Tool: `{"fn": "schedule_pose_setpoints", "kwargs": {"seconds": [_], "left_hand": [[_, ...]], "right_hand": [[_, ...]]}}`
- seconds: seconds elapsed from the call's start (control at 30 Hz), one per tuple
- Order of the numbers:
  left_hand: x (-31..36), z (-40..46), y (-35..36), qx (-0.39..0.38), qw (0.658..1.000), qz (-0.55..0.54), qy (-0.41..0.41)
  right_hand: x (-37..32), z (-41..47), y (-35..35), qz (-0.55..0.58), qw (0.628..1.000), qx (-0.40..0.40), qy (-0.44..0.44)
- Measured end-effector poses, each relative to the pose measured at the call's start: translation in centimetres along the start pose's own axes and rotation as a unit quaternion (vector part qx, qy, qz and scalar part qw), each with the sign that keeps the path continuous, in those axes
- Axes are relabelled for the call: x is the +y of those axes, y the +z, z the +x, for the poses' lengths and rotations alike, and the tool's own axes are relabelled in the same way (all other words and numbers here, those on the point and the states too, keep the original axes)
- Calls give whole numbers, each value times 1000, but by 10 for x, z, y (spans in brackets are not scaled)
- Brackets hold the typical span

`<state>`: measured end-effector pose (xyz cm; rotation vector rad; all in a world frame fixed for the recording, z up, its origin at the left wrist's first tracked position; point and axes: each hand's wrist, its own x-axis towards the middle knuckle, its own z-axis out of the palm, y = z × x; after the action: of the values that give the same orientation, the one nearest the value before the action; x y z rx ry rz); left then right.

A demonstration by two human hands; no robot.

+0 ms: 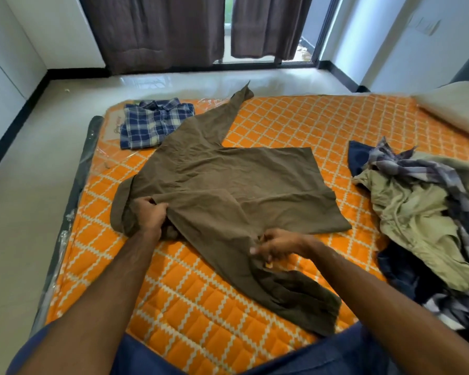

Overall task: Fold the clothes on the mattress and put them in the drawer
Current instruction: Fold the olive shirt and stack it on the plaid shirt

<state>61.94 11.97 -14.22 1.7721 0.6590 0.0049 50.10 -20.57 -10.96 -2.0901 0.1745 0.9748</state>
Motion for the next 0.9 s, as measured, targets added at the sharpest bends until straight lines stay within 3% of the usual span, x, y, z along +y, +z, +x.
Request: {"fn": "schedule_pose_setpoints", "kwargs": {"seconds": [0.07,0.13,0.2,0.23,0.3,0.37,0.43,0.5,0.57,0.67,0.8,0.9], "left_hand": [[3,-22,5,58,982,141,112],[11,-43,11,58,903,291,310],[28,-67,32,-102,793,344,493],[35,-73,45,-191,726,390,533],[50,-86,71,-288,577,520,560],[57,-95,93,-324,474,616,540],[61,-94,108,-335,416,650,540],[64,-84,115,-336,386,668,541],[68,-69,114,-338,398,666,533],[78,-45,101,-319,470,631,529],[88,-12,82,-303,616,537,490],[90,2,91,-282,703,489,432]], "right_hand": [[19,-28,10,-64,996,-49,31],[27,-44,17,-69,992,-96,46],[40,-55,16,-1,991,-122,58],[43,-57,14,38,989,-128,62],[50,-57,10,68,990,-115,55],[58,-59,5,50,992,-110,40],[75,-58,-1,26,992,-119,42],[95,-56,-9,10,989,-142,51],[111,-54,-18,-6,985,-162,51],[118,-56,-50,9,984,-168,53],[101,-61,-123,33,995,-80,42],[83,-53,-175,29,999,12,27]]}}
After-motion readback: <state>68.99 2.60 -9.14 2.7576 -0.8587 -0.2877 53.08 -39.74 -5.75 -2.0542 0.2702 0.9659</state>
